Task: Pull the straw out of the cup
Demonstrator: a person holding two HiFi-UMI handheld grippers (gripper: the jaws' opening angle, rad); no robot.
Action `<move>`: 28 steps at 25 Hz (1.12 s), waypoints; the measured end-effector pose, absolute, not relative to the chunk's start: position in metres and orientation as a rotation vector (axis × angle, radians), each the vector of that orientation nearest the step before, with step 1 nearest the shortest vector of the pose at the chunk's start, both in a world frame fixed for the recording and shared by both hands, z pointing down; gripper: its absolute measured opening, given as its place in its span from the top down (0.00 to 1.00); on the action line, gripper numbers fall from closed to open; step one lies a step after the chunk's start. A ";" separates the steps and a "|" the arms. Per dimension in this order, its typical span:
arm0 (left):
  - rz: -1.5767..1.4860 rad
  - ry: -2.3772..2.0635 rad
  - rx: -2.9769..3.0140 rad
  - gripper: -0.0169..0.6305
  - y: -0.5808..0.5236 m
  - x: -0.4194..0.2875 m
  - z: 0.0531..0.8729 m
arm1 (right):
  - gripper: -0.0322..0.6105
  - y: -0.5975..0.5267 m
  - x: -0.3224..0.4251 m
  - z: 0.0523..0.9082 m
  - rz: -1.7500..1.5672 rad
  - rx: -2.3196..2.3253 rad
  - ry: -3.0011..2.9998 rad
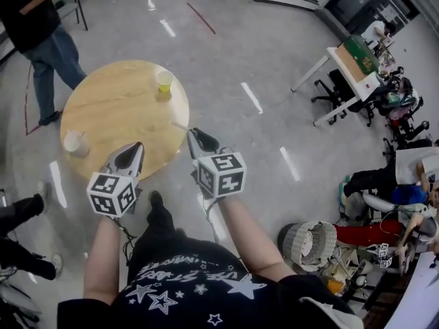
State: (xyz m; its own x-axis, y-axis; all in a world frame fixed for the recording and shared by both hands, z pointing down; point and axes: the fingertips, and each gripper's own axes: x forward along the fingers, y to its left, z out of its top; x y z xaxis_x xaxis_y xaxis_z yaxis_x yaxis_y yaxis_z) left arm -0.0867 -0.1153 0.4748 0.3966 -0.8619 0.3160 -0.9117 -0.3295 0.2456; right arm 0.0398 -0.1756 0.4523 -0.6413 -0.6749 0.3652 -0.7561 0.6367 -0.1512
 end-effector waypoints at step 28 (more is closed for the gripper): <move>0.127 -1.531 2.341 0.96 0.003 -0.011 0.437 | 0.89 -0.037 0.108 0.423 0.345 1.120 -2.619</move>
